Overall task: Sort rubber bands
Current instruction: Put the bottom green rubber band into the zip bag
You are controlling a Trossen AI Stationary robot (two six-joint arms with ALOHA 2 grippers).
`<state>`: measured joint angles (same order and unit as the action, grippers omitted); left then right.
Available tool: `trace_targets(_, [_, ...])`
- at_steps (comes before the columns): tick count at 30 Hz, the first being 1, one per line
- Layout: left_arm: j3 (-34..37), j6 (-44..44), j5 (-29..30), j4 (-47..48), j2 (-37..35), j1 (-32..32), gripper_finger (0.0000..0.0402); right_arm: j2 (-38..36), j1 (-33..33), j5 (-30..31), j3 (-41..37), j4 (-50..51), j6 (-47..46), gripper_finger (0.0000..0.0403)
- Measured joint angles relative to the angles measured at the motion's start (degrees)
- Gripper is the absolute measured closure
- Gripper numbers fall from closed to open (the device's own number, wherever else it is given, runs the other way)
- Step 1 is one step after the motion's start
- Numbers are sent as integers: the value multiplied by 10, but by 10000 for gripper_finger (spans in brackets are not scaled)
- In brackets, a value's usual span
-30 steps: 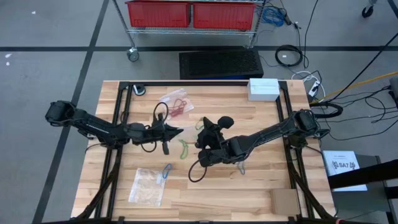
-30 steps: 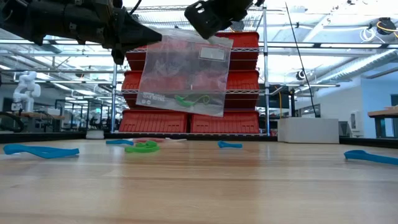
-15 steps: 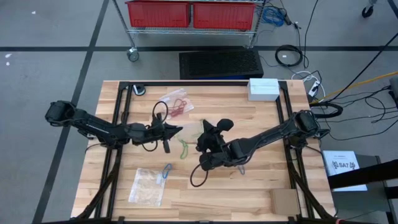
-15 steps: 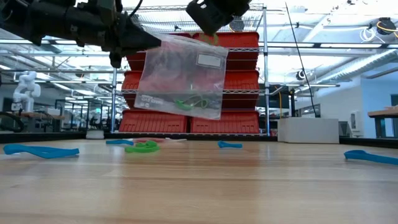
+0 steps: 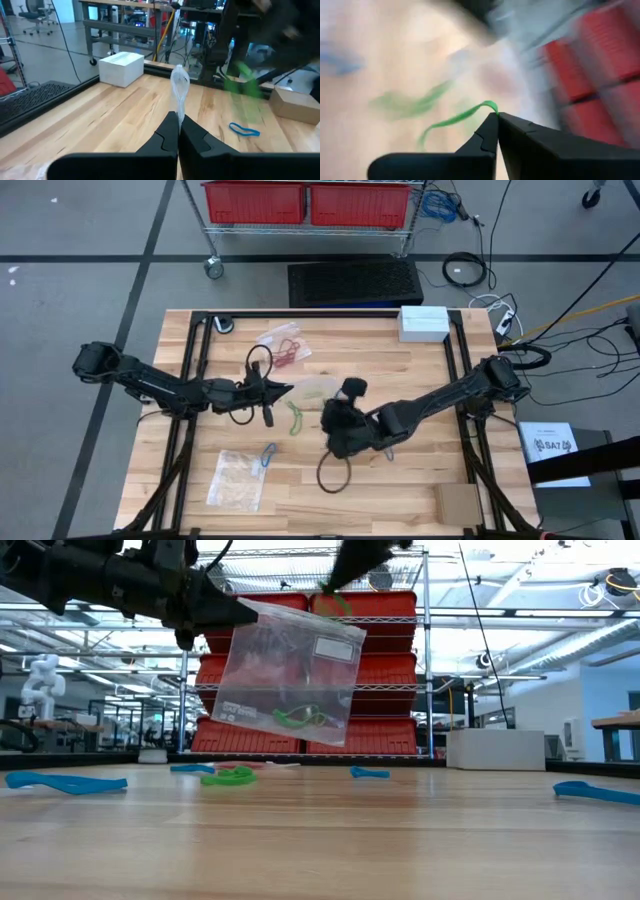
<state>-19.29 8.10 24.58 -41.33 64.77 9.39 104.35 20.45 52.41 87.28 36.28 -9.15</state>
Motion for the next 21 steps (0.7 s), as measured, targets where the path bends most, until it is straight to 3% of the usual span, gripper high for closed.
trace_targets(3, [0,-10,0,2,0,0,401,-2,8,-144,2,112,-111,403])
trace_targets(5, [0,-11,0,3,0,0,401,5,8,-197,-10,160,-163,403])
trace_targets(10, [0,-25,0,0,0,0,401,8,-3,-322,-104,102,-188,403])
trace_targets(15, [0,-28,0,1,0,-5,401,8,-41,-346,-192,45,-188,403])
trace_targets(21, [0,-26,-1,1,0,-5,401,8,-93,-348,-228,31,-189,393])
